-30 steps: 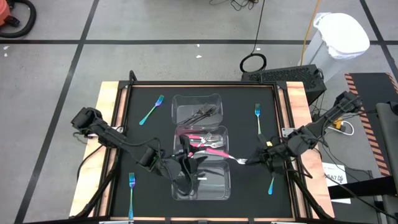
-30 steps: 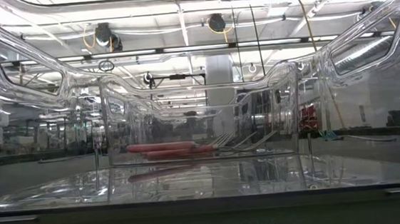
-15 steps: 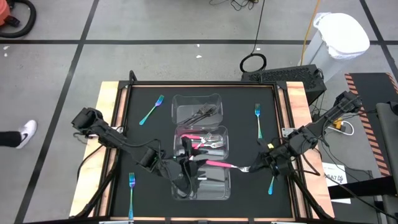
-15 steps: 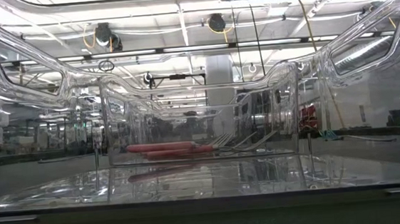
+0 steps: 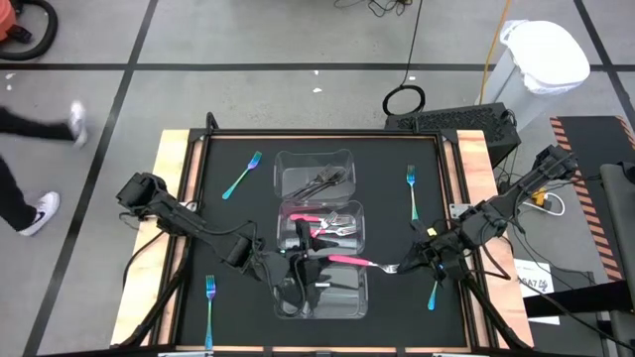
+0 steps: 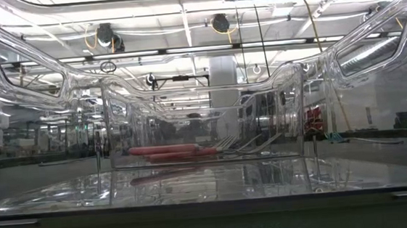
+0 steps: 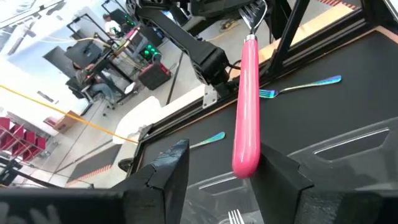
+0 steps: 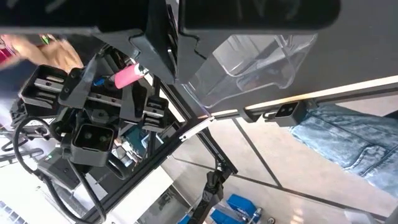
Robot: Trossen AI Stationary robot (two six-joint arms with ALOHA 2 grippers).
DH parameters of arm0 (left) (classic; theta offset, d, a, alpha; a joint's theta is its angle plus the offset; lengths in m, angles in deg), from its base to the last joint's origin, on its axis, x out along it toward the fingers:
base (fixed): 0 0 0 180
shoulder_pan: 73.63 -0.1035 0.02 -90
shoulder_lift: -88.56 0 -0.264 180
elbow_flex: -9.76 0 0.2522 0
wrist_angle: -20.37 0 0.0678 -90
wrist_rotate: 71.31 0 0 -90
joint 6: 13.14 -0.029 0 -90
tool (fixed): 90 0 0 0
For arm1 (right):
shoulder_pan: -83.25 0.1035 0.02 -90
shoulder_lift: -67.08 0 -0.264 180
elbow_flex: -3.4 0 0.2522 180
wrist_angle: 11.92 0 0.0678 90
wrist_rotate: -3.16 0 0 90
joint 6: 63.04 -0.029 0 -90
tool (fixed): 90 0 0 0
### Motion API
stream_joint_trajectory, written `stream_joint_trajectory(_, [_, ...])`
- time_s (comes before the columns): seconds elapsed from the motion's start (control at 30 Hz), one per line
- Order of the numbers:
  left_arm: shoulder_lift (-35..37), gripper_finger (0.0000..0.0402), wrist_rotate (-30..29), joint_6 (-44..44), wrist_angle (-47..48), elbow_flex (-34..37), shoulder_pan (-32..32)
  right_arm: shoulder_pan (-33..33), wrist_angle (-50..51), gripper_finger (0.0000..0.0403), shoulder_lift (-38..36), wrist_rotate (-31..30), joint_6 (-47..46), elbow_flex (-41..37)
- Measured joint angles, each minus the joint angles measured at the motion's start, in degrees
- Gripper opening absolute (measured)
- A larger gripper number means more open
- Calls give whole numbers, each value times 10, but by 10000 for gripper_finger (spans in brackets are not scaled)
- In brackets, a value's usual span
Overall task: Sort silverware by color (type)
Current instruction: Put the pink fork into the middle transparent bin
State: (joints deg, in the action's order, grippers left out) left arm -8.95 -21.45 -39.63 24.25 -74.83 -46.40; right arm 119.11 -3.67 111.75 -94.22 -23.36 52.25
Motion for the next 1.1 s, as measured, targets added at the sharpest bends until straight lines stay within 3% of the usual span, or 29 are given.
stream_joint_trajectory(0.5, [-3,26,7,-19,2,0,-2,0,-1,1,0,-3,0,0])
stream_joint_trajectory(0.6, [-3,36,8,-18,-1,0,-2,0,-1,1,0,-3,-1,0])
stream_joint_trajectory(0.87, [-8,154,1,-41,-47,0,-3,0,0,2,0,-4,1,0])
stream_joint_trajectory(1.1, [-8,146,2,-41,-43,0,-5,0,0,2,0,-5,0,0])
